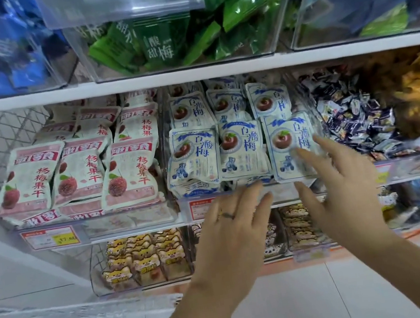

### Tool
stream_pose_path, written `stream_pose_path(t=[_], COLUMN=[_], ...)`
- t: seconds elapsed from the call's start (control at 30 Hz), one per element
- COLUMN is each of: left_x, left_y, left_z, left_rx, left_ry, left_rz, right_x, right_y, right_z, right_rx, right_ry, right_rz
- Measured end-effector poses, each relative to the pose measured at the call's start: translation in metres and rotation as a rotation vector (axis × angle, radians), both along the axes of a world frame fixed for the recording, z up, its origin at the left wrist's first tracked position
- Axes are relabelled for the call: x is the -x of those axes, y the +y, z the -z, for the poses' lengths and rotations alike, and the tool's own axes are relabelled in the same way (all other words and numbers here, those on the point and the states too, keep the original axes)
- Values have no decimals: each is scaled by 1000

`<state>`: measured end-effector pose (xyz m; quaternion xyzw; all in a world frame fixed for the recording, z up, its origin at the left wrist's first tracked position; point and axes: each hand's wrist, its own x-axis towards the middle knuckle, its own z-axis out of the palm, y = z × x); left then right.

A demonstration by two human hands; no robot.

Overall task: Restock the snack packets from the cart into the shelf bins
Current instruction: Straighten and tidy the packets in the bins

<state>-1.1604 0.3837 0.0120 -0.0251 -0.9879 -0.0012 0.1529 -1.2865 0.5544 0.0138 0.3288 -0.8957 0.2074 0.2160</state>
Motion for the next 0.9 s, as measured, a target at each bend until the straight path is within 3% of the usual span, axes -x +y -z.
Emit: stream_pose_path(t=[0.1, 0.17, 0.67, 0.9], left_x=[21, 28, 15, 14], left_y=[8, 8, -6, -6], left_z=[-4, -2, 5, 5], left_rx=[75, 115, 72, 24], left_ry=[-55, -99, -194, -212], left_rz=[-3, -32, -92, -193], right_x=[15, 23, 34, 27], right_y=[-2, 0, 3, 0], right_z=[2, -1, -4, 0], right_rx=[-260, -304, -189, -228], right_ry=[47, 47, 95, 46], right_rz=[-75, -93, -138, -93])
